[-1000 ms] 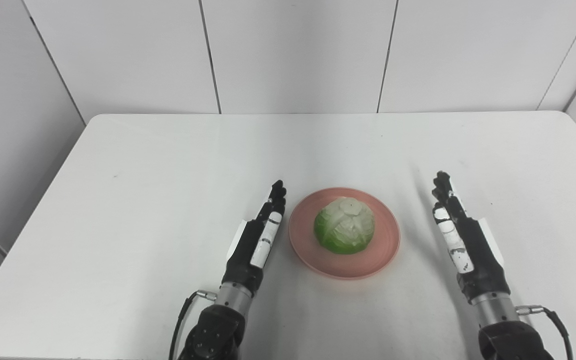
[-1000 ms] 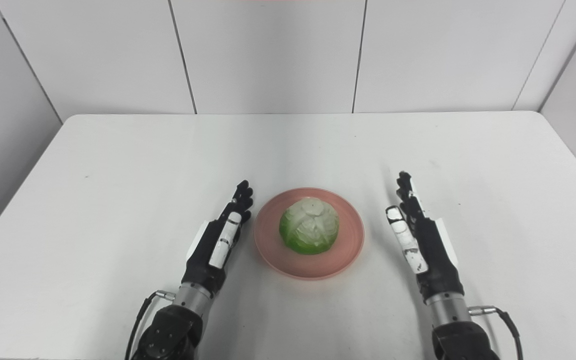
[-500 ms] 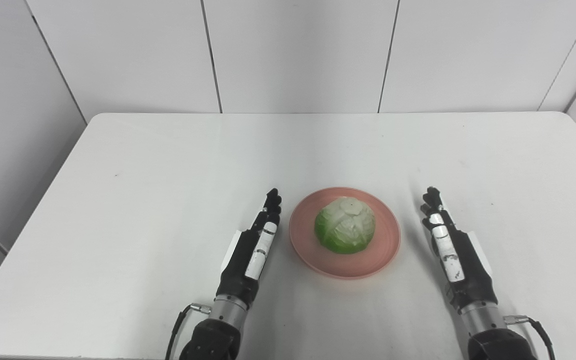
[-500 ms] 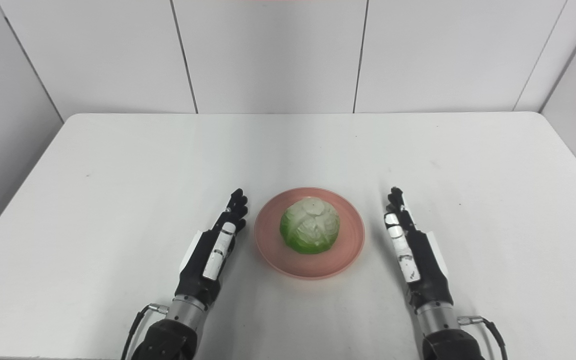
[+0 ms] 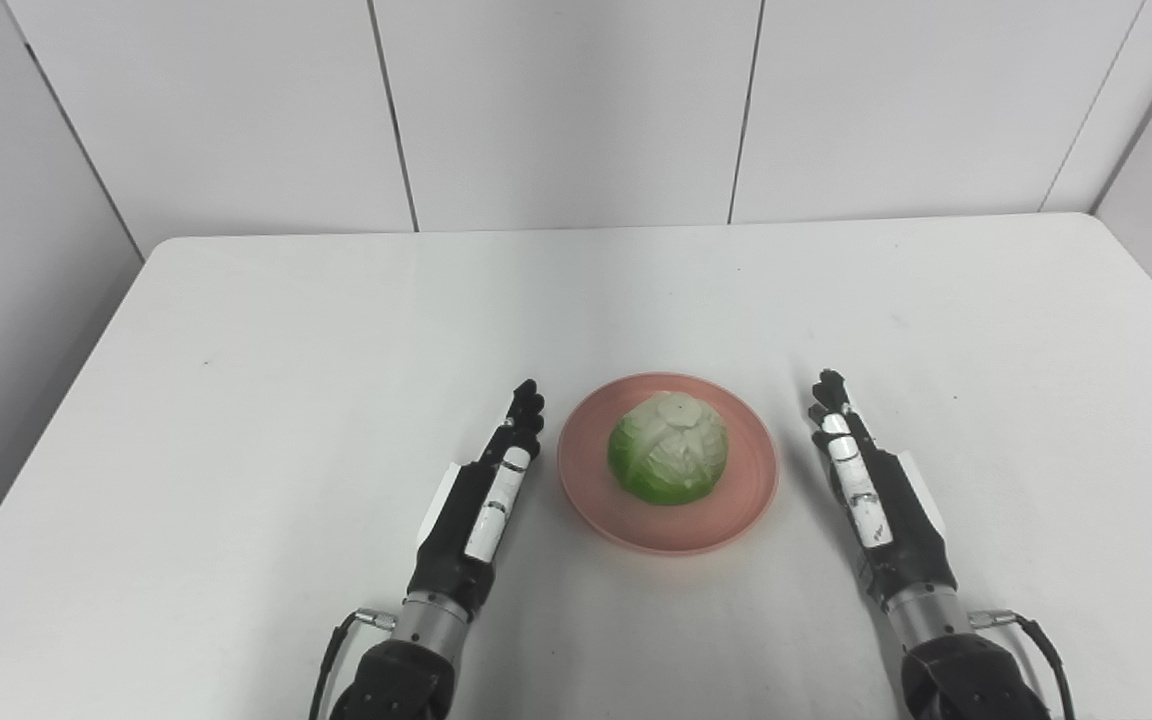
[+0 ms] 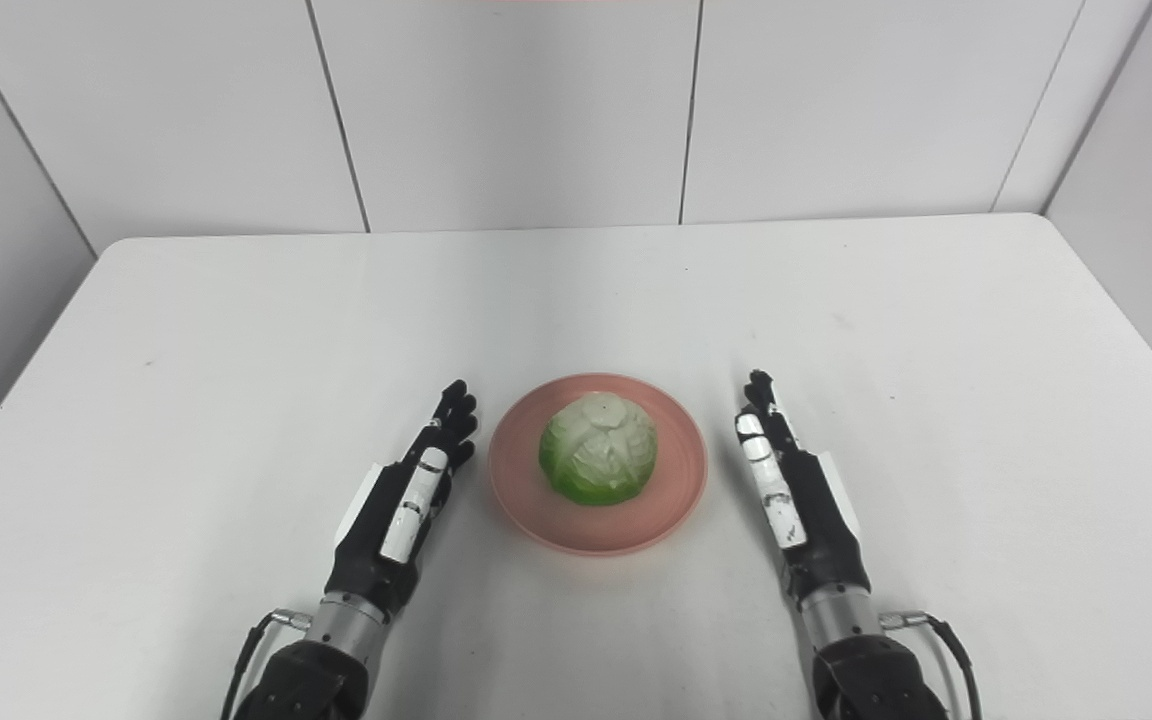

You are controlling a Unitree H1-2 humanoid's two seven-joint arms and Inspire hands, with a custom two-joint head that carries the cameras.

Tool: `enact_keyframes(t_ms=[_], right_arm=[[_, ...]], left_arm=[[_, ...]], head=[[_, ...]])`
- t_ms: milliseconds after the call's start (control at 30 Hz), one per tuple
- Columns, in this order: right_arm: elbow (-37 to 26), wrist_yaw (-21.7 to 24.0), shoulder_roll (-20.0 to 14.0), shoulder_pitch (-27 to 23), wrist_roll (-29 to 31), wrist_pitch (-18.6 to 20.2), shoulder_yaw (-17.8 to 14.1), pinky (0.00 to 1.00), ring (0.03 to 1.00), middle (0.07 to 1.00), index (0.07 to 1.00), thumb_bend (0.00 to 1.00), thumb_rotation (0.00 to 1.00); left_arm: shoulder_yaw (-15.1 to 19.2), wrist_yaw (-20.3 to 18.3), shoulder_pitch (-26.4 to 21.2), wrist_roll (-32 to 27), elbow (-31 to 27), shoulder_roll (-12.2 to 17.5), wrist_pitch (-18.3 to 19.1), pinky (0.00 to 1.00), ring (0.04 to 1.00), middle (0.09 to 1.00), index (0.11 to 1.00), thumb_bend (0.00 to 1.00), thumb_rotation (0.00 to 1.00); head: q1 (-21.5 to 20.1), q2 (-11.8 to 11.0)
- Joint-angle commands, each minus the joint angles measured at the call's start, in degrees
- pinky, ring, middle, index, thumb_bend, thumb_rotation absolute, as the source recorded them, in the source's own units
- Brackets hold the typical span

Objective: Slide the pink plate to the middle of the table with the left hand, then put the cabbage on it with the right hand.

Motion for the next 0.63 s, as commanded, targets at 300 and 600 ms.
enact_keyframes(t_ms=[300, 600], right_arm=[[-0.96, -0.2, 1.39, -1.43, 0.49, 1.21, 0.87, 1.0, 1.0, 1.0, 1.0, 0.28, 1.0], [-0.58, 0.08, 1.0, -1.52, 0.41, 0.65, 0.97, 1.0, 1.0, 1.0, 1.0, 0.29, 1.0]], left_arm=[[1.77, -0.11, -0.42, -0.9, 0.49, 1.3, 0.84, 0.96, 0.986, 0.999, 0.988, 0.35, 1.0], [2.08, -0.06, -0.6, -0.6, 1.13, 0.91, 0.28, 0.95, 0.981, 0.996, 0.984, 0.35, 1.0]], head=[[-0.68, 0.28], [-0.23, 0.34]])
